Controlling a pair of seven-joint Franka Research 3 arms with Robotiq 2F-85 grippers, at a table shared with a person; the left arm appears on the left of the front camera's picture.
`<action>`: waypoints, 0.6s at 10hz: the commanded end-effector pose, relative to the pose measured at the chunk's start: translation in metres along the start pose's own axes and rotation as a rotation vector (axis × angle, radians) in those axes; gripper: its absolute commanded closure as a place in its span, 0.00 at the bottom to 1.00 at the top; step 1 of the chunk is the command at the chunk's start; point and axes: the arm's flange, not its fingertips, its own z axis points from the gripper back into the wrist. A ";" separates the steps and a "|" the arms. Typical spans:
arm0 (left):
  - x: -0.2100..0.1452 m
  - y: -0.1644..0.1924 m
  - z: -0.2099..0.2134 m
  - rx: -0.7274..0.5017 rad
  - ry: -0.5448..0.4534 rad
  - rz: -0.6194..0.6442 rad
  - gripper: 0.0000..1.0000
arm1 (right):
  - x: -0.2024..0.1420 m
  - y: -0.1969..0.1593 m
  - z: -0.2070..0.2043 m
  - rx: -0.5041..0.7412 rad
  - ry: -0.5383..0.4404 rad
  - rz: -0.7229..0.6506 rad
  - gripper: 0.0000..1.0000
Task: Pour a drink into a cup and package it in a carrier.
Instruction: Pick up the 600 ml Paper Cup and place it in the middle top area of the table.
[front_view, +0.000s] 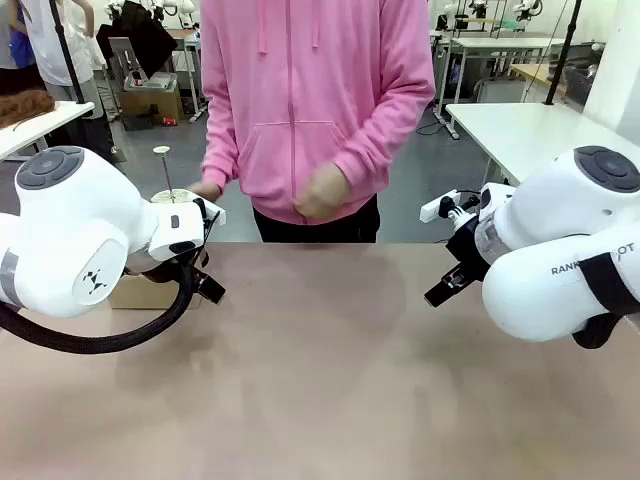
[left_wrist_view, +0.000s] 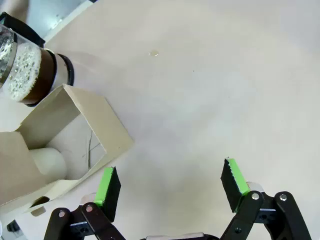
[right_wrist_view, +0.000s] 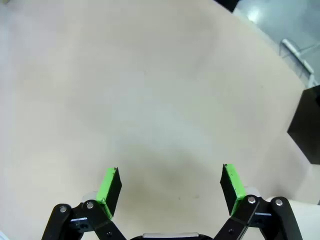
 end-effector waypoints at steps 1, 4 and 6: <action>0.000 0.000 0.000 0.000 0.000 0.000 0.00 | 0.000 0.000 0.000 0.000 0.000 0.000 0.00; 0.000 0.000 0.000 0.000 0.000 0.000 0.00 | 0.000 0.000 0.000 0.000 0.000 0.000 0.00; 0.000 0.000 0.000 0.000 0.000 0.000 0.00 | 0.000 0.000 0.000 0.000 0.000 0.000 0.00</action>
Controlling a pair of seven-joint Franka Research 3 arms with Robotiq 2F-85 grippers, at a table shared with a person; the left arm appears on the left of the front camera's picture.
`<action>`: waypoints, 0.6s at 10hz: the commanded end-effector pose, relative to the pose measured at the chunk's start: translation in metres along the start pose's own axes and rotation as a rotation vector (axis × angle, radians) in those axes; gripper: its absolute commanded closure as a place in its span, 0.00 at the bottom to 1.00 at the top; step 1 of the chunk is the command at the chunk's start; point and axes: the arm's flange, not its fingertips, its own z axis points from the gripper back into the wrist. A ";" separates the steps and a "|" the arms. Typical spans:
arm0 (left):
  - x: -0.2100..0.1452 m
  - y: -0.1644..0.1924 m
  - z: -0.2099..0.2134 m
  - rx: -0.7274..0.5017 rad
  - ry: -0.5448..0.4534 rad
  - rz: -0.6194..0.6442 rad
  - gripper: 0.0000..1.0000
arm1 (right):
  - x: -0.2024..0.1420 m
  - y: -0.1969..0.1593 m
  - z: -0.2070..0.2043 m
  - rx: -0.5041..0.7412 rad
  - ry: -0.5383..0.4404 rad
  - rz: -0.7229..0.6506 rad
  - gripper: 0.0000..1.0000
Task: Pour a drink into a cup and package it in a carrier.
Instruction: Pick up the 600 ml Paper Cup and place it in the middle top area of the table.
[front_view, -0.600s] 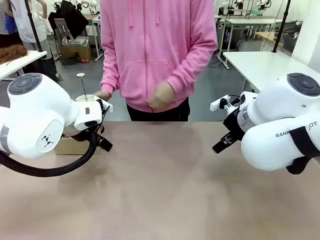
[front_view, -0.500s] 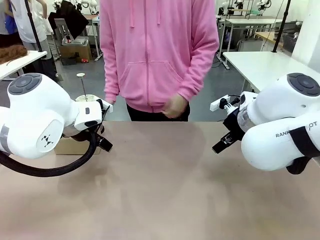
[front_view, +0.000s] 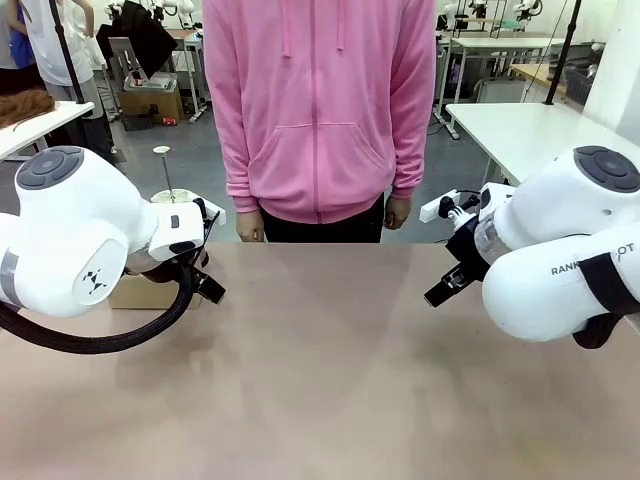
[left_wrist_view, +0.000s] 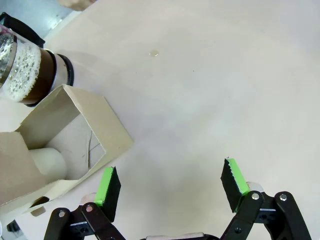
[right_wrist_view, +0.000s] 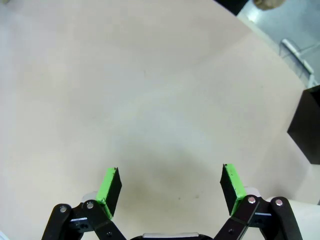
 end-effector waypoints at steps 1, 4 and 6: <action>0.000 0.000 0.000 0.000 0.000 0.000 0.00 | 0.000 0.000 0.000 0.000 0.000 0.000 0.00; 0.000 0.000 0.000 0.000 0.000 0.000 0.00 | 0.000 0.000 0.000 0.000 0.000 0.000 0.00; 0.000 0.000 0.000 0.000 0.000 0.000 0.00 | 0.000 0.000 0.000 0.000 0.000 0.000 0.00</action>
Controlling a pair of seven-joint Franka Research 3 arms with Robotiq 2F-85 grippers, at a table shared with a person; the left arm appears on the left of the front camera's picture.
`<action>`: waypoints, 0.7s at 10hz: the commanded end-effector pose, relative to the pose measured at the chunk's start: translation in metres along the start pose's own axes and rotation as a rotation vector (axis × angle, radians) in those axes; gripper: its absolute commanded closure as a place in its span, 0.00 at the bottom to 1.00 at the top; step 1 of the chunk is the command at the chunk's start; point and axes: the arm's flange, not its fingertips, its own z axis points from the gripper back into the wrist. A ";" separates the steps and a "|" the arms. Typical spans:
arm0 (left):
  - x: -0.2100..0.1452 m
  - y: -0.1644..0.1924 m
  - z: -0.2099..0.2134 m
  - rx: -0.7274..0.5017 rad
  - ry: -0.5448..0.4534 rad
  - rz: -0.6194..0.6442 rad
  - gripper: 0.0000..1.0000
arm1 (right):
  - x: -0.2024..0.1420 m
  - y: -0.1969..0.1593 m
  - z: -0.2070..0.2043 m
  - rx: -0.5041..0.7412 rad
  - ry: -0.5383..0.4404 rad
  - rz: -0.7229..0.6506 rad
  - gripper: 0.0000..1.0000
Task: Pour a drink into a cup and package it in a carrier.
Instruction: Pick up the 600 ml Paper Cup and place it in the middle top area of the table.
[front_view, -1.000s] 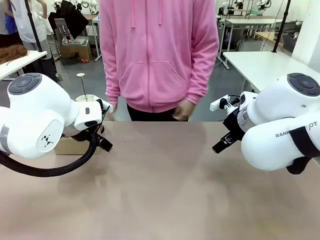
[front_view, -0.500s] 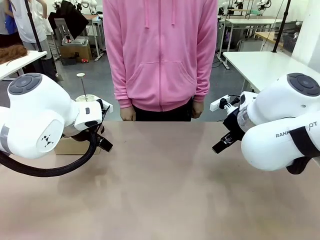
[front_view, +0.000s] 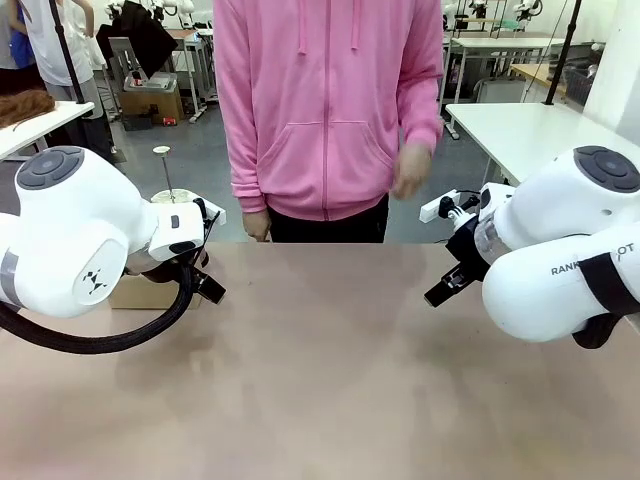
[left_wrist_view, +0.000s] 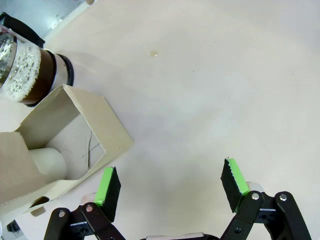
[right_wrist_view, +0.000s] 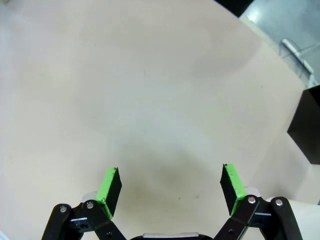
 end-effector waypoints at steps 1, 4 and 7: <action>0.000 0.000 0.000 0.000 0.000 0.000 0.00 | 0.018 -0.014 0.030 0.067 -0.040 0.024 0.00; 0.000 0.000 0.000 0.000 0.000 0.000 0.00 | 0.043 -0.106 0.119 0.194 -0.121 0.037 0.00; 0.000 0.000 0.000 0.000 0.000 0.000 0.00 | 0.025 -0.202 0.145 0.354 -0.207 0.072 0.00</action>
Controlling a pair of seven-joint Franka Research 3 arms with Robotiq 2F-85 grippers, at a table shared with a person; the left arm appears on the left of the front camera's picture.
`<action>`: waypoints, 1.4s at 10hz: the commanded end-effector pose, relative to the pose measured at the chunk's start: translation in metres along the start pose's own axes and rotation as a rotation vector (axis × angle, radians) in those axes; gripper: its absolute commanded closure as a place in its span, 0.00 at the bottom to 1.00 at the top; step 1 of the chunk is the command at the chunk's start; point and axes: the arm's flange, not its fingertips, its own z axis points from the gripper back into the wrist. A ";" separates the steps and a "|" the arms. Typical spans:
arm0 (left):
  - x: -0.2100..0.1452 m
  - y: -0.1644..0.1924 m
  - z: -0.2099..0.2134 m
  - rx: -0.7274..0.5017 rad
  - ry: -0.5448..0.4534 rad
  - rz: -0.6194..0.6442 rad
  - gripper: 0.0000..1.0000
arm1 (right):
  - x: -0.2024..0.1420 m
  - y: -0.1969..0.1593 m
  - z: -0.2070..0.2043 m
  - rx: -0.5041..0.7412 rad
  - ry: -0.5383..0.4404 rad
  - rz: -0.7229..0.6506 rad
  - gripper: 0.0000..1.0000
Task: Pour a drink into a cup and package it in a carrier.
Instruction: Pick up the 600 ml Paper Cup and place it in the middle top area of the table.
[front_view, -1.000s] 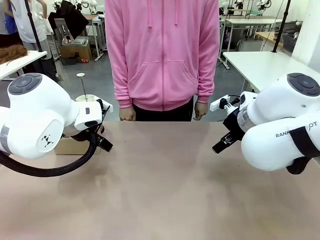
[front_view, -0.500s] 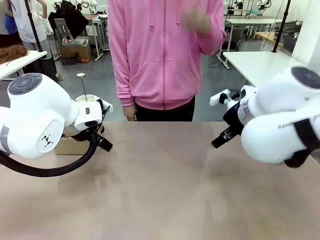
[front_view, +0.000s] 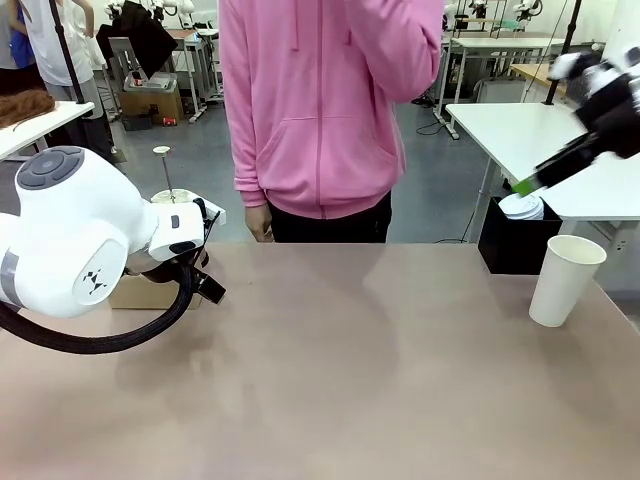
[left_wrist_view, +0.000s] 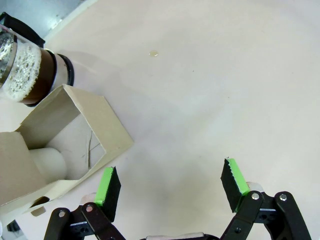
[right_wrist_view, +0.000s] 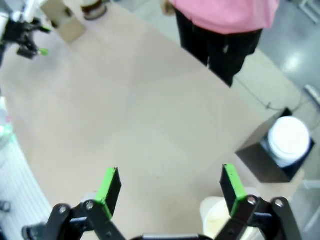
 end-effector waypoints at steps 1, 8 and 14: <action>0.000 0.000 0.000 0.000 0.000 0.000 0.00 | -0.007 -0.050 -0.015 0.110 -0.037 0.039 0.00; 0.000 0.000 0.000 0.000 0.000 0.000 0.00 | -0.021 -0.074 0.010 0.131 -0.102 0.050 0.00; 0.000 0.000 0.000 0.000 0.000 0.000 0.00 | -0.179 -0.188 0.002 0.278 -0.519 0.195 0.00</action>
